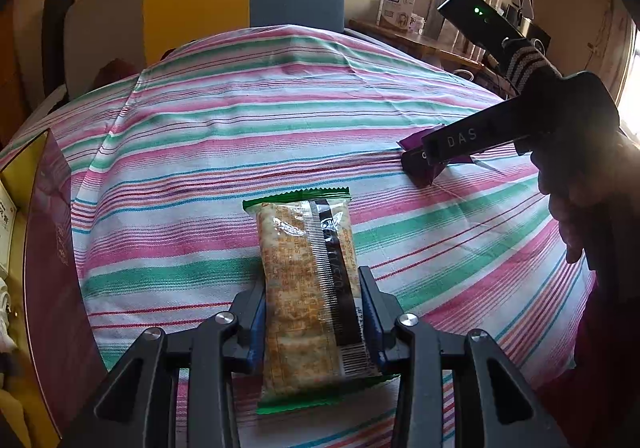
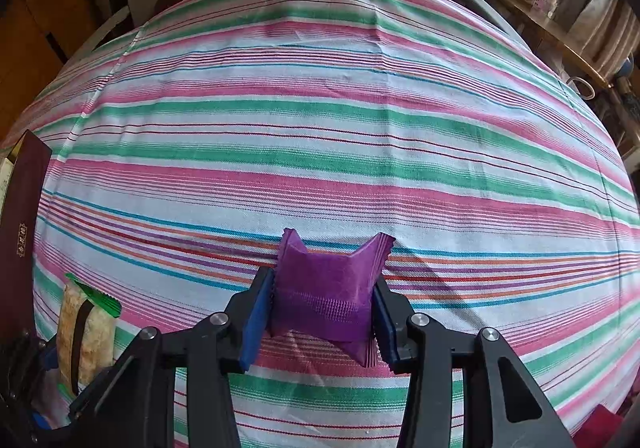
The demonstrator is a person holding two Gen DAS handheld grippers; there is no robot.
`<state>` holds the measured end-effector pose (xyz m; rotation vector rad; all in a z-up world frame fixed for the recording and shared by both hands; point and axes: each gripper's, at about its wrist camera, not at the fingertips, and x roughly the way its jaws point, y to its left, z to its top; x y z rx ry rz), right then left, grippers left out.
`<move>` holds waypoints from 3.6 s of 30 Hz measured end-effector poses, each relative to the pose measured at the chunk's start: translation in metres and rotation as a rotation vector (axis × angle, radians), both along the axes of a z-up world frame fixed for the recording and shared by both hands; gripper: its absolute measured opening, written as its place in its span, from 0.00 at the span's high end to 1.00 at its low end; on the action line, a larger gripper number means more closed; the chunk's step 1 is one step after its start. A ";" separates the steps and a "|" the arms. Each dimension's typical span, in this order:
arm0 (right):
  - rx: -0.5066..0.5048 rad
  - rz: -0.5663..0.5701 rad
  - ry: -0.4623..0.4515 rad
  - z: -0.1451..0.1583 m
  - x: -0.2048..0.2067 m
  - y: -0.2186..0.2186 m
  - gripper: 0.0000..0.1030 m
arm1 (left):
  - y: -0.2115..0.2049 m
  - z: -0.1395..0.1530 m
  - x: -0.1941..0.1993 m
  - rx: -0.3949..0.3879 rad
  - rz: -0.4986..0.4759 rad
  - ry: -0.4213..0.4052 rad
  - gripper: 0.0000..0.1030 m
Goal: Organize objects
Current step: 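Grasp the cracker bag with the left tool while the right tool grasps the purple bag, then carry the cracker bag into the gold tray and open the left tool, then carry the purple bag into the gold tray and open the right tool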
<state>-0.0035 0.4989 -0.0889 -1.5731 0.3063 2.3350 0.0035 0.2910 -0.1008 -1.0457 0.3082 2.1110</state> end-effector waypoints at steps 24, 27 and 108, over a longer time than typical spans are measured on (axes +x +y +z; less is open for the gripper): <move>0.078 0.046 0.002 -0.002 -0.010 -0.006 0.55 | -0.088 0.112 0.021 0.035 0.139 0.214 0.64; 0.083 0.047 0.001 -0.002 -0.009 -0.008 0.55 | -0.111 0.117 0.010 0.026 0.204 0.222 0.64; 0.001 0.604 0.170 0.045 -0.127 -0.334 0.38 | -0.317 0.074 -0.041 0.009 0.721 0.058 0.40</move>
